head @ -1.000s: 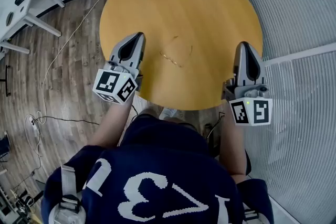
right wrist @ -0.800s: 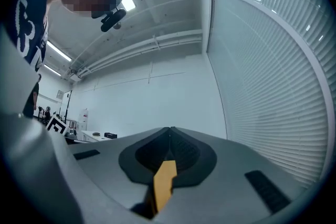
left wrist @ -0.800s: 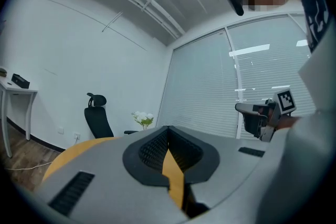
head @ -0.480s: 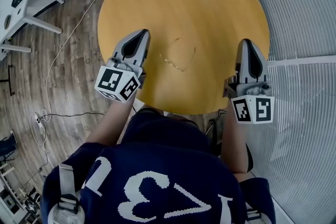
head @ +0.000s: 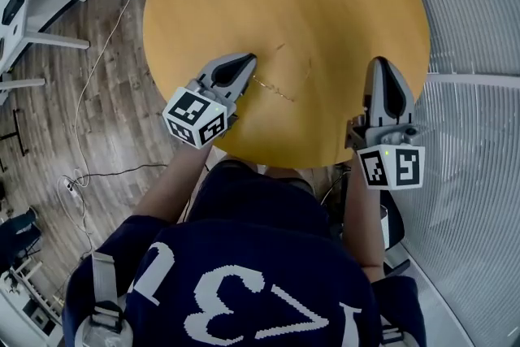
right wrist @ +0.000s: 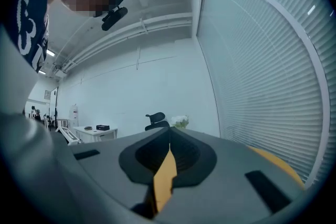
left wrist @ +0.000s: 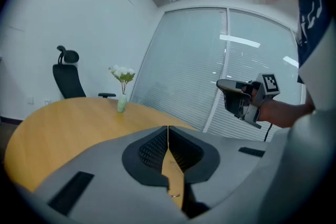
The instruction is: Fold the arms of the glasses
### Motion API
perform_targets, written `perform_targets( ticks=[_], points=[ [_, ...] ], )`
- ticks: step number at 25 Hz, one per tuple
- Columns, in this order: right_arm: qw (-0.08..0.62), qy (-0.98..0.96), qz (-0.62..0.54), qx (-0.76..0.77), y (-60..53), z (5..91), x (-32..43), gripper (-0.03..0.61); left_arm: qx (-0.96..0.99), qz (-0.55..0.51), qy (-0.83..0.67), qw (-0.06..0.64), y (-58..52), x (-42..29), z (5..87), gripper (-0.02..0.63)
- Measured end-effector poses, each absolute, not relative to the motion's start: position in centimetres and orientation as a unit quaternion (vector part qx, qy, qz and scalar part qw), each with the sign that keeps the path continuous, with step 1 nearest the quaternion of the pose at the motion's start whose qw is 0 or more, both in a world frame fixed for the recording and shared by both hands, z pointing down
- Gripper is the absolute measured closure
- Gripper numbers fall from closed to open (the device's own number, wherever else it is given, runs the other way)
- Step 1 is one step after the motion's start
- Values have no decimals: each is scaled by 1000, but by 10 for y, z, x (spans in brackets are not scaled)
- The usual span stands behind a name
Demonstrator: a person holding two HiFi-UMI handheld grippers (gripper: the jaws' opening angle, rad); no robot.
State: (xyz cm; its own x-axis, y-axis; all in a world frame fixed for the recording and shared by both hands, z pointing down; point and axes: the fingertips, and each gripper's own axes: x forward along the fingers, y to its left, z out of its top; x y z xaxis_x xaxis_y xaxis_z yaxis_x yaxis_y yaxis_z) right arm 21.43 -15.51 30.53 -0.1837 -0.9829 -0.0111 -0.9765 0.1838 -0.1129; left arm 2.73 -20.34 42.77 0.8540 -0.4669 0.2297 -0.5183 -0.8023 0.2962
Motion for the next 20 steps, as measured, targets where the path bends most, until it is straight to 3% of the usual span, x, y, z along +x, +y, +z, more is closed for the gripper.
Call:
perform_targets(
  ticks=[7,16,20],
  points=[
    [26,767,-73,-636,-159,341,201,551,918,133,-239,286,-174,39,503,597],
    [19,771,-83,-631,-163,355,203,551,875,203,-228,376,-123,53,565,593],
    [18,776,-88,-624,-164,359,202,551,839,216,-231,443,-111,55,589,518]
  ],
)
